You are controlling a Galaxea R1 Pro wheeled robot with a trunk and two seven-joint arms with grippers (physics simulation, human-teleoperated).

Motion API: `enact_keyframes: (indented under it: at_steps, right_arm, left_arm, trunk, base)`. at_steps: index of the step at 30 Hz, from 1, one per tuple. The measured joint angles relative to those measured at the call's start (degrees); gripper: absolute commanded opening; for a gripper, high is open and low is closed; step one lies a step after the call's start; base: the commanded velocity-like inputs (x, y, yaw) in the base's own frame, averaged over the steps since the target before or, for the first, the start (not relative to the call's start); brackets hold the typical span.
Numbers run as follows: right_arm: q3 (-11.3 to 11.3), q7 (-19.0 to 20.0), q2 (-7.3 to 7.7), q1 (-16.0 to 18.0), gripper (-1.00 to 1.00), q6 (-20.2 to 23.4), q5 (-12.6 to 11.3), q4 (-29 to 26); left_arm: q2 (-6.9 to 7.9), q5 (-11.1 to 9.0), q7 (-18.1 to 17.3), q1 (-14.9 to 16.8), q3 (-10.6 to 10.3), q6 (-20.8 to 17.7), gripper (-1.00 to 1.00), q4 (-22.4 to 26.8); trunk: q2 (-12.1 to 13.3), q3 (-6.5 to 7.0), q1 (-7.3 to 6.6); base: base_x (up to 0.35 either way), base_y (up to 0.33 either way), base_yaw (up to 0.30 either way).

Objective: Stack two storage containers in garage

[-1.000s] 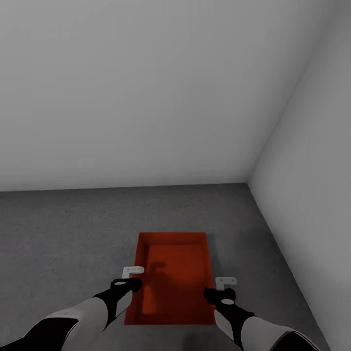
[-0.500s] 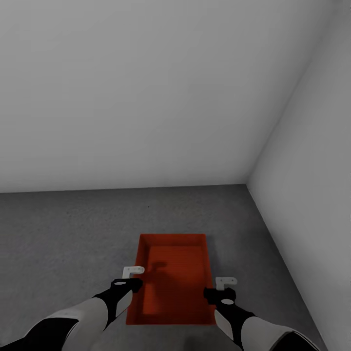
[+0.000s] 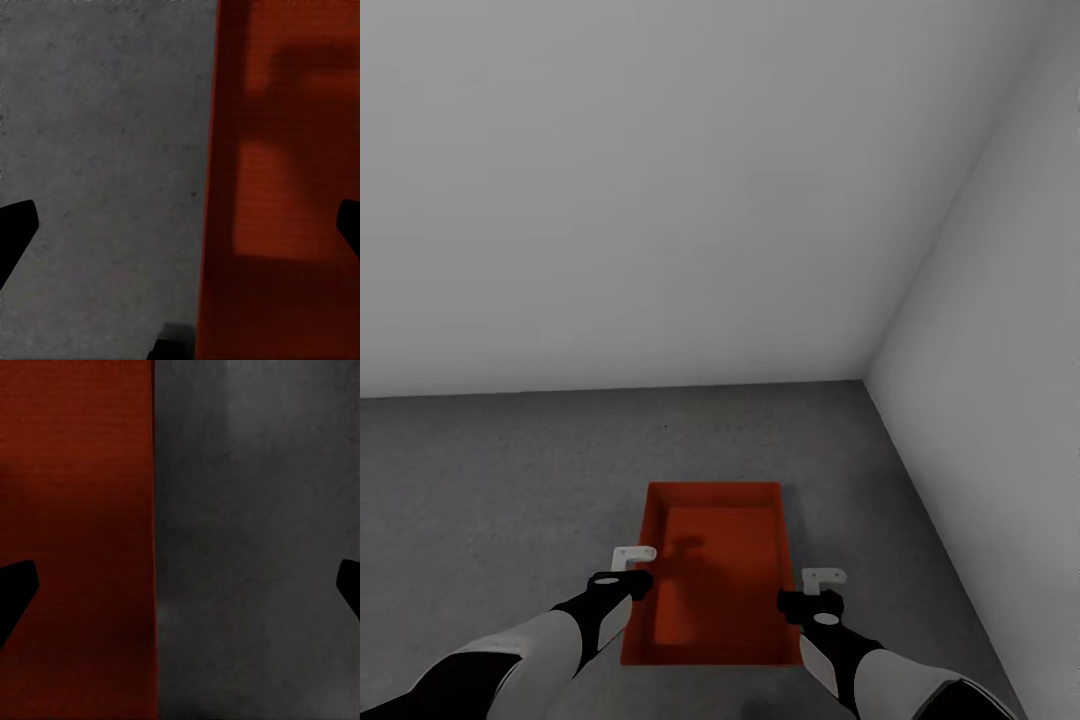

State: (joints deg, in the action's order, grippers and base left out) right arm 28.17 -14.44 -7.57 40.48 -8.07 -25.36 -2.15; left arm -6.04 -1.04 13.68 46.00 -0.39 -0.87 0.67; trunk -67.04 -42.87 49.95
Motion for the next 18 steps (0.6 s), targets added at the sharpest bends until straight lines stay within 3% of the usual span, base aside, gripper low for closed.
enact_keyframes:
  at_steps: [18]
  right_arm:
    - [0.0,0.0,0.03,-0.06,1.0,0.0,0.0,0.0]
  left_arm:
    - [-0.14,0.0,0.17,0.03,0.0,0.0,1.0,-0.07]
  trunk:
    - [7.22,3.23,-3.96]
  base:
    - [0.0,0.0,0.0]
